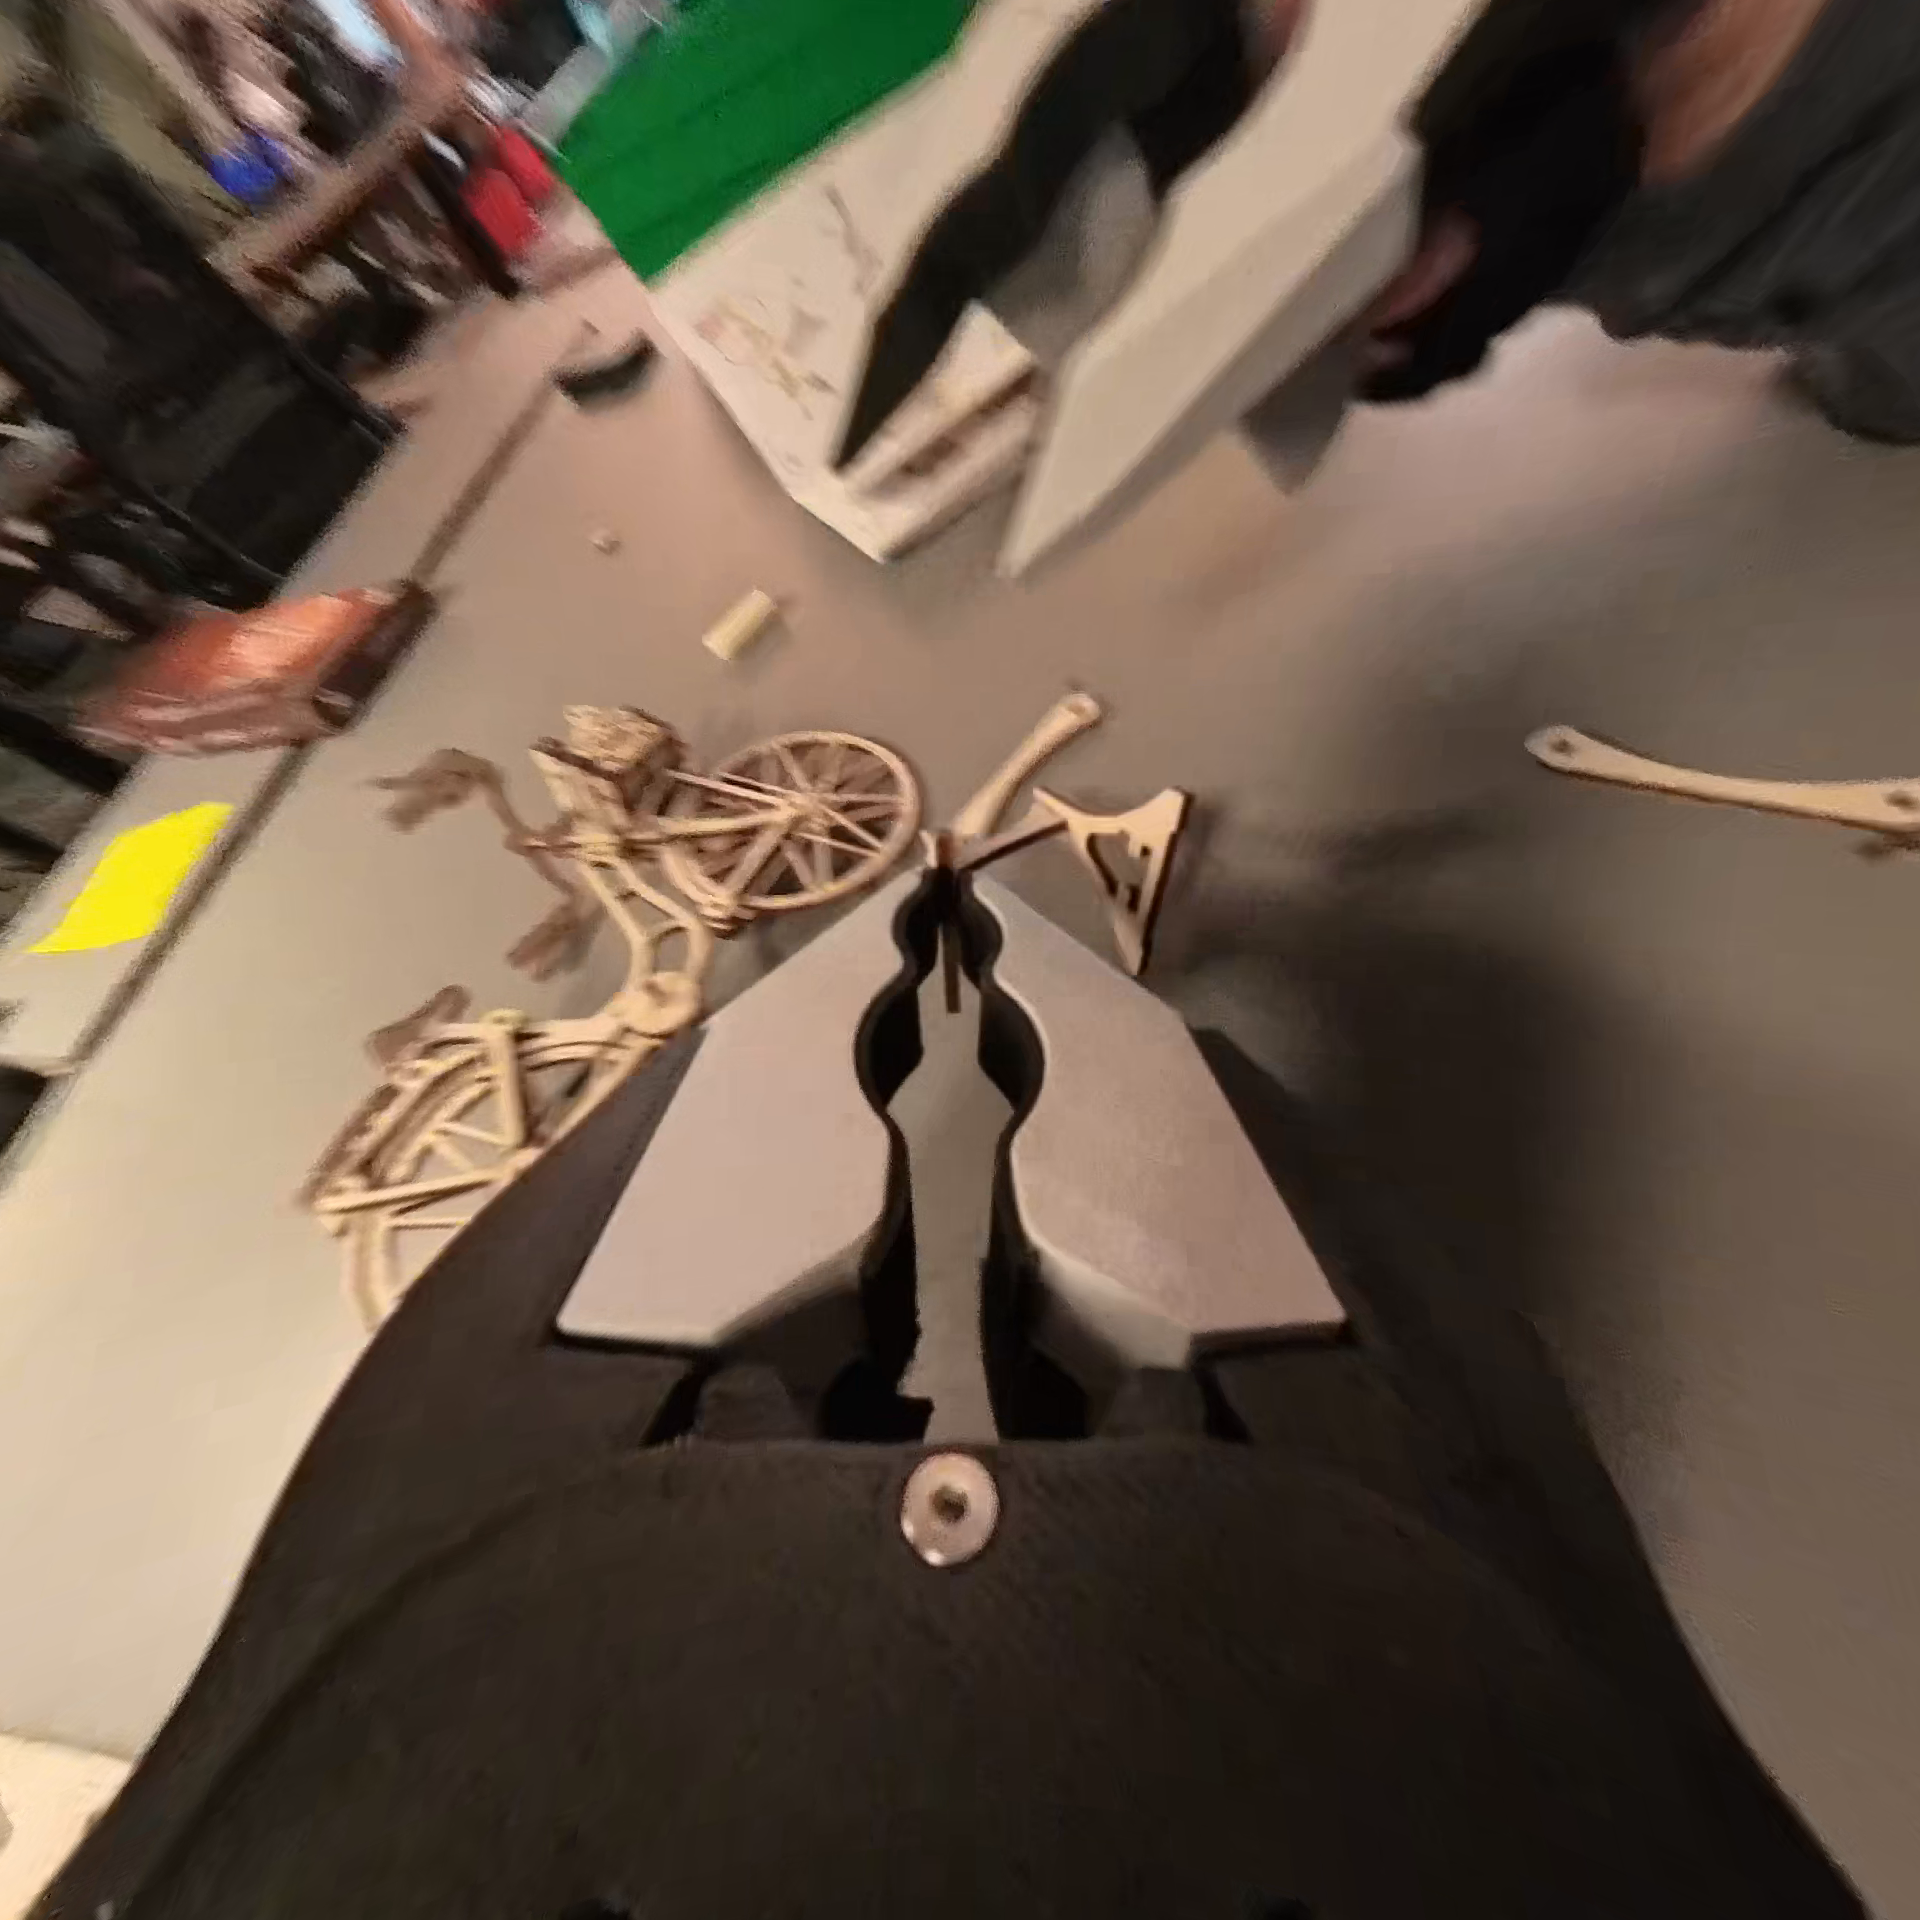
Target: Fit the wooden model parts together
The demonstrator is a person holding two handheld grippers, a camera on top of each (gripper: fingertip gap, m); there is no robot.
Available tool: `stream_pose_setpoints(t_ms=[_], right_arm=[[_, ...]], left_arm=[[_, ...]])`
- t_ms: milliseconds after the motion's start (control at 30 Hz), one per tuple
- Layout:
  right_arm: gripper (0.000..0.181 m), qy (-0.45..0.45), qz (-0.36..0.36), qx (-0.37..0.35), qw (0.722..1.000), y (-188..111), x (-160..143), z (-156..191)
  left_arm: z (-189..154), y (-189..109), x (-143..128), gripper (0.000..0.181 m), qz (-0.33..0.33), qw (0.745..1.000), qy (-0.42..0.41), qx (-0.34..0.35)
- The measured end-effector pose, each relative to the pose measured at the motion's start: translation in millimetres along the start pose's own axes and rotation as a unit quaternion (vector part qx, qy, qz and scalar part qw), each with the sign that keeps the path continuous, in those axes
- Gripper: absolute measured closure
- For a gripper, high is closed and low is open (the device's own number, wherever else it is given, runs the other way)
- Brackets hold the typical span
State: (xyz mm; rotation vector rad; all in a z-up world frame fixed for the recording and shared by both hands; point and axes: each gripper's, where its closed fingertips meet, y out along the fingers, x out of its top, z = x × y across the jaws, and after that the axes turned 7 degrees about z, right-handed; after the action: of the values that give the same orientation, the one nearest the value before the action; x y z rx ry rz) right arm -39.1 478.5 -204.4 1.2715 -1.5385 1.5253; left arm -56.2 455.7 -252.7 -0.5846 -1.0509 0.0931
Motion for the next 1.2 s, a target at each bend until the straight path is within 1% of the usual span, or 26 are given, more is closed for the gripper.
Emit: stream_pose_setpoints(t_ms=[100,167,233,300,333,400,500,533,667,800,900,1000,1200], right_arm=[[0.13,0.081,-0.022,0.026,0.996,4,8,2],[0.128,0.142,-0.015,0.022,0.99,11,4,-1],[0.128,0.167,-0.011,0.011,0.986,17,2,-1],[0.153,0.175,-0.005,0.023,0.984,23,2,8],[0.159,0.178,0.002,0.022,0.984,26,0,11],[0.16,0.178,0.011,0.018,0.984,29,-4,13],[0.168,0.183,0.004,0.009,0.983,26,-4,10],[0.168,0.186,0.001,0.009,0.983,25,-4,9],[0.158,0.185,0.012,0.001,0.983,26,-8,9],[0.159,0.19,0.02,0.005,0.981,27,-9,14],[0.162,0.194,0.031,0.003,0.981,30,-13,16],[0.173,0.196,0.029,-0.002,0.98,30,-14,15],[0.177,0.177,0.038,-0.032,0.983,27,-18,8]], left_arm=[[33,-11,15,0.18,-0.066,0.99,0.014,0.123],[42,-17,23,0.179,-0.089,0.981,0.034,0.166],[42,-22,33,0.18,-0.116,0.978,0.028,0.173],[40,-24,38,0.179,-0.128,0.975,0.031,0.176],[39,-23,37,0.179,-0.126,0.975,0.036,0.177],[39,-23,36,0.178,-0.124,0.976,0.038,0.174],[37,-24,35,0.179,-0.126,0.978,0.035,0.166],[37,-24,35,0.179,-0.125,0.977,0.039,0.167],[36,-25,34,0.179,-0.121,0.976,0.056,0.173],[35,-26,35,0.179,-0.12,0.973,0.075,0.184],[34,-25,35,0.178,-0.115,0.971,0.089,0.19],[36,-25,33,0.178,-0.112,0.971,0.085,0.191],[34,-22,28,0.179,-0.099,0.974,0.092,0.181]])
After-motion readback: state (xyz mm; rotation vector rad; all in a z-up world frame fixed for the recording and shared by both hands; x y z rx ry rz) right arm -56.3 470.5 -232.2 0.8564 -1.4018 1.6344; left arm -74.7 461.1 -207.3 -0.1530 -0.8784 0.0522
